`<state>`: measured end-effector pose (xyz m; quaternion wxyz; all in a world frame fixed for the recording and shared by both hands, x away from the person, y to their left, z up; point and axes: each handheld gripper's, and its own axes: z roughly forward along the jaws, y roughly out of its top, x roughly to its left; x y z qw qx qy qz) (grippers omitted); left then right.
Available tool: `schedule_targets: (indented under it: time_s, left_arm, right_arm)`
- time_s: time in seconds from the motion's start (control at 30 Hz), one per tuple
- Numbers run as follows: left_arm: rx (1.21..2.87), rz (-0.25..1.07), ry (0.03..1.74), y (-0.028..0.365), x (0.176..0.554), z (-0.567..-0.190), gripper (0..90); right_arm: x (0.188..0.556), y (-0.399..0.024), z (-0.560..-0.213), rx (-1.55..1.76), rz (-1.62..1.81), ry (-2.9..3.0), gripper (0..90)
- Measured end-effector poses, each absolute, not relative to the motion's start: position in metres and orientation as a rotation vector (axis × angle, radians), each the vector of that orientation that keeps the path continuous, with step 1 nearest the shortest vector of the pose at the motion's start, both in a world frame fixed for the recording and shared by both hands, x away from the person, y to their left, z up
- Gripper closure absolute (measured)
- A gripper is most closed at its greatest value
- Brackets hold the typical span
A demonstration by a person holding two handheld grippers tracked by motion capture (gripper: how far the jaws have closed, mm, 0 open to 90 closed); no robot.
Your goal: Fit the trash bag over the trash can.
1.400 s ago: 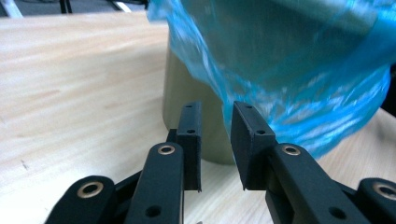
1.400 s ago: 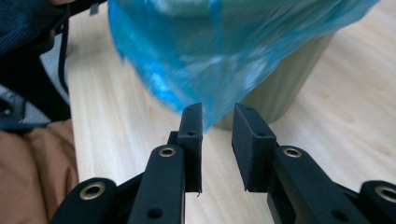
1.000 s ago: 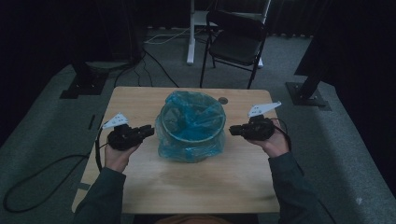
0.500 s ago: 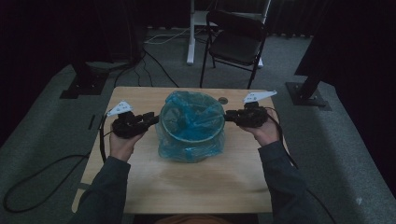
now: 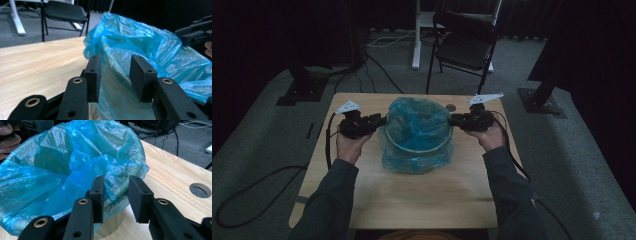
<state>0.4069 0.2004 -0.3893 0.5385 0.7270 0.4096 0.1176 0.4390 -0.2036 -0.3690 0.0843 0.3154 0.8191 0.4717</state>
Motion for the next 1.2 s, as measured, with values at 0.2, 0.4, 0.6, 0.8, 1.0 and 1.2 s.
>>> schedule_targets:
  time_s: [0.2,0.4,0.6,0.8,1.0,1.2]
  left_arm:
    - [1.747,0.269,0.966,0.197,0.403,-0.39,66.5]
    - [1.744,0.253,0.97,0.2,0.396,-0.389,68.1]
    - [1.75,0.257,0.932,0.205,0.393,-0.386,69.8]
    - [1.73,0.291,0.944,0.206,0.402,-0.378,68.5]
    - [1.74,0.299,0.963,0.203,0.414,-0.375,65.0]
    - [1.763,0.299,0.999,0.192,0.44,-0.375,62.3]
  right_arm:
    - [0.432,-0.205,-0.367,0.932,1.416,2.463,68.9]
    - [0.421,-0.204,-0.367,0.921,1.424,2.47,70.4]
    - [0.412,-0.207,-0.363,0.864,1.428,2.509,76.1]
    - [0.414,-0.207,-0.362,0.876,1.425,2.478,75.3]
    - [0.416,-0.208,-0.362,0.89,1.429,2.454,72.4]
    - [0.416,-0.208,-0.363,0.895,1.431,2.452,70.9]
